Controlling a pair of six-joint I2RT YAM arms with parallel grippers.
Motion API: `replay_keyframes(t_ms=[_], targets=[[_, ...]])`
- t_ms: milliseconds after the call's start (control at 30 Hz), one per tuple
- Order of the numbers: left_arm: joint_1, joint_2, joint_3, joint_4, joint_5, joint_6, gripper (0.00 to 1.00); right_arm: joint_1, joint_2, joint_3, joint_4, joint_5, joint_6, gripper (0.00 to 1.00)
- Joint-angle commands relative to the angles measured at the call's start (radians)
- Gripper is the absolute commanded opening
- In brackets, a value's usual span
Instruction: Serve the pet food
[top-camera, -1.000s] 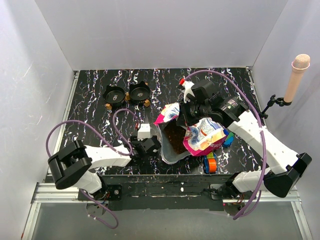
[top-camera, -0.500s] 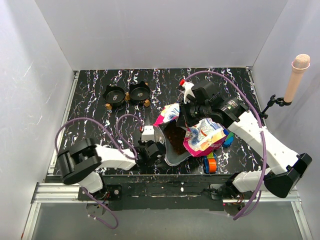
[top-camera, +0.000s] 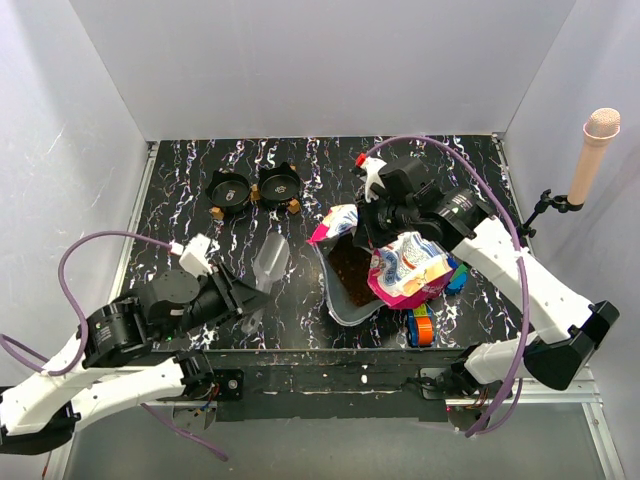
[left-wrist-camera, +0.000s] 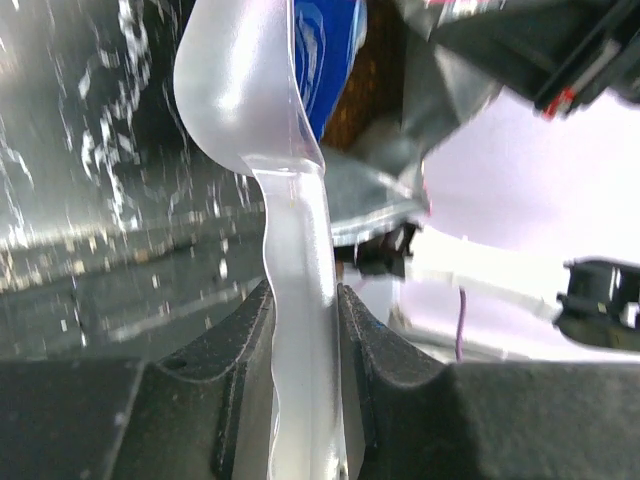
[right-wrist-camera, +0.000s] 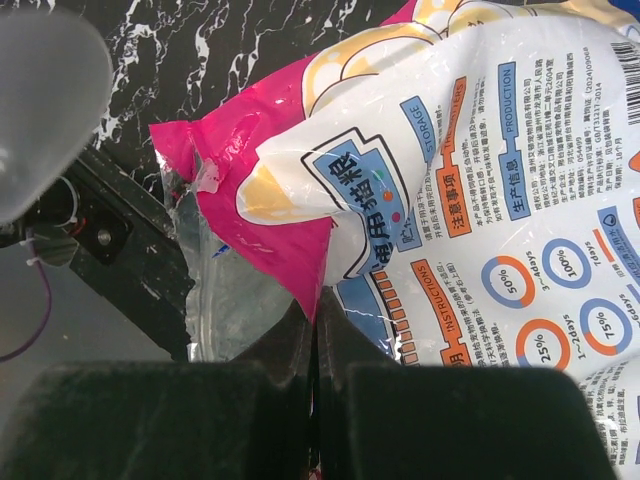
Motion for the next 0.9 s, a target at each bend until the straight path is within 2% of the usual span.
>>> replay_keyframes(t_ms=[0,133,200,267,467,500,633,700,767,867], targets=[[0.004,0.049,0.067,-0.183,0.273,-0.131,0.00,-0.002,0.019,0.076,0.084,0.060,-0.022,0.01],[0.004,0.170,0.127,-0.120,0.454,-0.109,0.00,0.000,0.039,0.099,0.073,0.068,-0.057,0.01],[0.004,0.226,0.135,-0.016,0.508,-0.097,0.00,0.000,0.033,0.096,0.076,0.069,-0.072,0.01],[0.004,0.252,0.133,0.066,0.532,-0.117,0.00,0.000,0.025,0.090,0.076,0.072,-0.083,0.01],[0.005,0.367,0.148,0.167,0.620,-0.134,0.00,0.015,0.001,0.073,0.093,0.056,-0.108,0.01],[0.005,0.379,0.168,0.149,0.625,-0.129,0.00,0.017,-0.002,0.064,0.100,0.062,-0.109,0.01],[0.007,0.386,0.364,-0.114,0.527,-0.112,0.00,0.018,0.002,0.067,0.085,0.102,-0.108,0.01],[0.007,0.358,0.394,-0.185,0.493,-0.117,0.00,0.018,-0.002,0.066,0.087,0.103,-0.108,0.01],[0.007,0.318,0.366,-0.171,0.503,-0.138,0.00,0.018,-0.004,0.066,0.087,0.102,-0.108,0.01],[0.007,0.298,0.314,-0.065,0.543,-0.179,0.00,0.023,-0.005,0.075,0.079,0.103,-0.108,0.01]])
